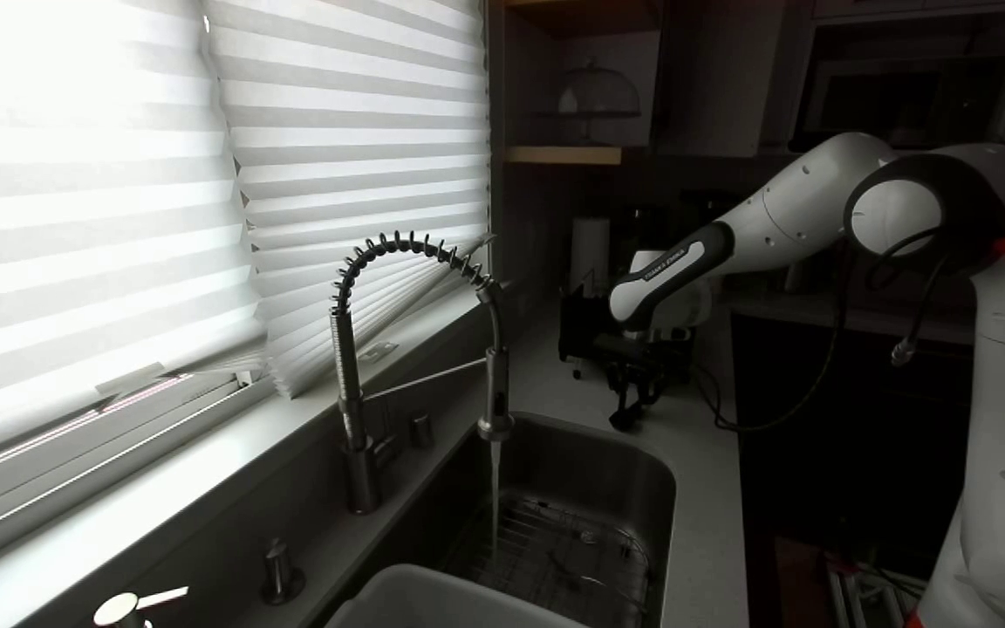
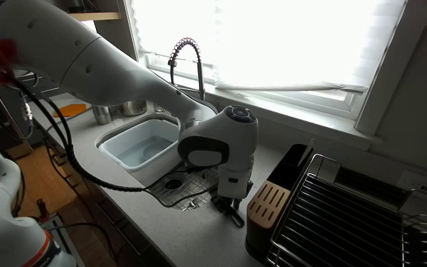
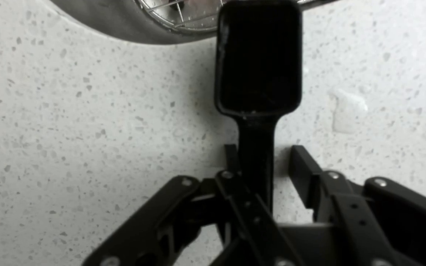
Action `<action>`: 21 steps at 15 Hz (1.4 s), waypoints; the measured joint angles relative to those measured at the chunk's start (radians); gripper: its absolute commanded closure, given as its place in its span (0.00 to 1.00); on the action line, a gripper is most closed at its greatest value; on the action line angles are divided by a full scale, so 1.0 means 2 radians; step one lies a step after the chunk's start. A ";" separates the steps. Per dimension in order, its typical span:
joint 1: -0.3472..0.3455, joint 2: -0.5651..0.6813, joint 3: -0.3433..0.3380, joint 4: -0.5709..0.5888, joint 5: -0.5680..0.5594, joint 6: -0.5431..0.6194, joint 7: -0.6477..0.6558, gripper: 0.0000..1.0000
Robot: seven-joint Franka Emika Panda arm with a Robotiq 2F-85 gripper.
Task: Pour the contents of the black spoon into the sink
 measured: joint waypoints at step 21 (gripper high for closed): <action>0.049 -0.042 0.002 0.001 -0.043 -0.006 -0.001 0.94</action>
